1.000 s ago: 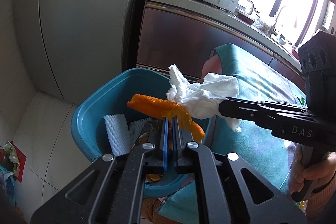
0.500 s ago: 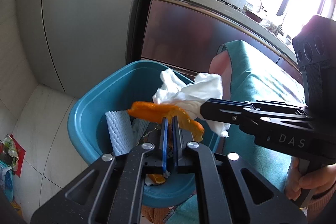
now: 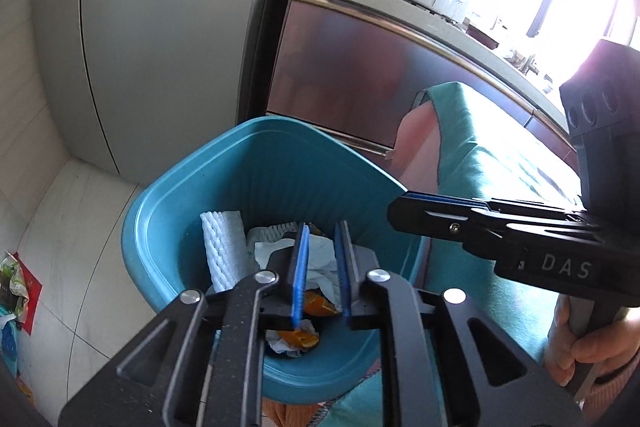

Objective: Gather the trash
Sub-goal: 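Open both tools to drop the peel and tissue into the bin, then move both open tools back over the clear green wrapper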

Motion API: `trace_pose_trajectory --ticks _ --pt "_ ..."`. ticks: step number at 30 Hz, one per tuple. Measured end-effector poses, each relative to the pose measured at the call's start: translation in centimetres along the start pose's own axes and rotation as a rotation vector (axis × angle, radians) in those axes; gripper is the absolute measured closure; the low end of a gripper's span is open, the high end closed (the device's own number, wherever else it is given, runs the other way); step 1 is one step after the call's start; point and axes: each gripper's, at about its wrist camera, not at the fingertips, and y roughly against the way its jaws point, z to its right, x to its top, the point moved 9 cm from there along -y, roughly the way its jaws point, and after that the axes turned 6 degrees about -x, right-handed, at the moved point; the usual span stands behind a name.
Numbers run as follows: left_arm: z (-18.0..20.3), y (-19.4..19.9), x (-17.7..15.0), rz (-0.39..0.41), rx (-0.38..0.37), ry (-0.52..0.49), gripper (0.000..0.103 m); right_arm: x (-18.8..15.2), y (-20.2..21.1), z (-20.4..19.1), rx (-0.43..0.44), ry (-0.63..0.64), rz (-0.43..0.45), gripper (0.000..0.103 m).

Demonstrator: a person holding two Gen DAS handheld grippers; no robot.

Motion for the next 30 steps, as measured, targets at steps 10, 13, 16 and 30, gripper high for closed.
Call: trace_pose_trajectory --ticks 10,13,16,30 --pt "3.6 2.9 0.3 0.076 -0.003 -0.098 0.063 -1.1 4.1 1.0 0.015 -0.010 0.091 0.078" --pt "5.1 3.6 0.5 0.097 -0.007 -0.133 0.057 -1.5 5.8 1.6 0.007 -0.009 0.127 0.077" --pt "6.9 4.4 0.5 0.116 -0.013 -0.168 0.048 -2.1 8.0 2.4 -0.003 -0.018 0.167 0.076" --pt "17.1 5.5 -0.3 0.153 -0.107 -0.353 0.026 -6.5 18.1 10.2 -0.138 -0.124 0.317 0.060"
